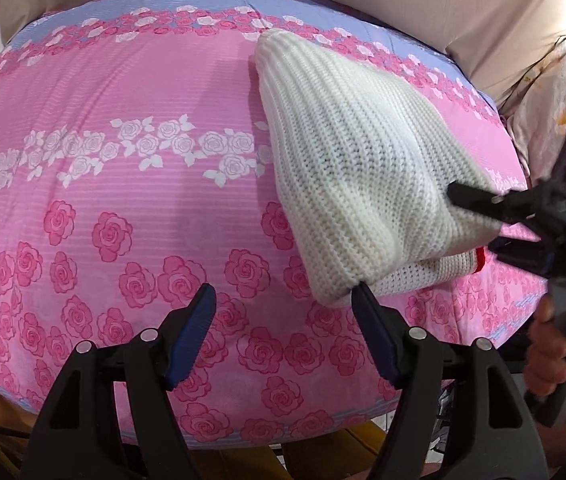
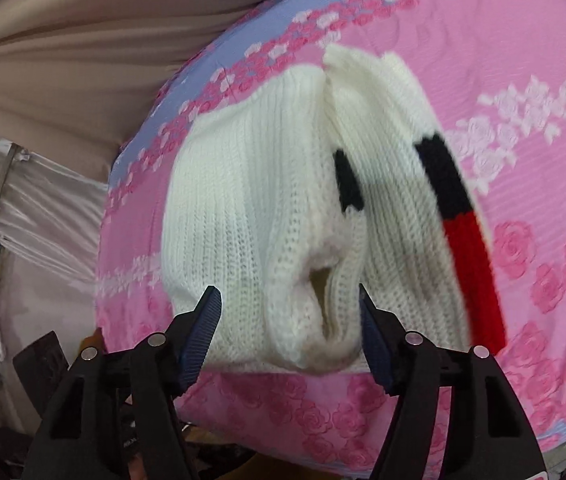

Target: Fold small clothes

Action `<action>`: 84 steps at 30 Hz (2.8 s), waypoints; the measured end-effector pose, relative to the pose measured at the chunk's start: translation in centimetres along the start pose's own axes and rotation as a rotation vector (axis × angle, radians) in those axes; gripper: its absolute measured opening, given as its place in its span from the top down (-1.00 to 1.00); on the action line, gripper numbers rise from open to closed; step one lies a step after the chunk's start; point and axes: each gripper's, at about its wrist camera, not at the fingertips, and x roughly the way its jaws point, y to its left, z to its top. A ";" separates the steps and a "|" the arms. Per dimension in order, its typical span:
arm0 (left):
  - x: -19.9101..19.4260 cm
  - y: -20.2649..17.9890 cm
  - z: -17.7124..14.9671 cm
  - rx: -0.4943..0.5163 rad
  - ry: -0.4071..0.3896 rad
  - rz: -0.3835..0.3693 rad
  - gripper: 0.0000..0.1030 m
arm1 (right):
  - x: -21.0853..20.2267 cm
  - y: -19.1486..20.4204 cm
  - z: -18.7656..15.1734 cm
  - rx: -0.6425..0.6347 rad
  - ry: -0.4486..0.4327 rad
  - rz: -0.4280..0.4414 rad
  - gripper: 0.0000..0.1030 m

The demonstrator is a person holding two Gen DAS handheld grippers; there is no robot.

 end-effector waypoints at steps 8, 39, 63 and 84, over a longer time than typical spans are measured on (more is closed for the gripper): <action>-2.5 -0.5 0.4 0.038 -0.076 -0.065 -0.40 | 1.9 -0.1 2.3 0.169 -0.003 0.197 0.68; 3.4 -4.9 4.5 -0.007 0.041 0.019 -0.42 | -2.4 -7.5 0.1 0.108 -0.048 -0.135 0.70; 6.8 -9.0 9.6 0.091 -0.043 0.231 -0.48 | -3.8 0.0 10.9 -0.210 -0.213 -0.245 0.89; 5.7 -6.8 5.2 0.008 -0.021 0.230 -0.64 | -5.8 -3.0 0.9 -0.220 -0.133 -0.355 0.95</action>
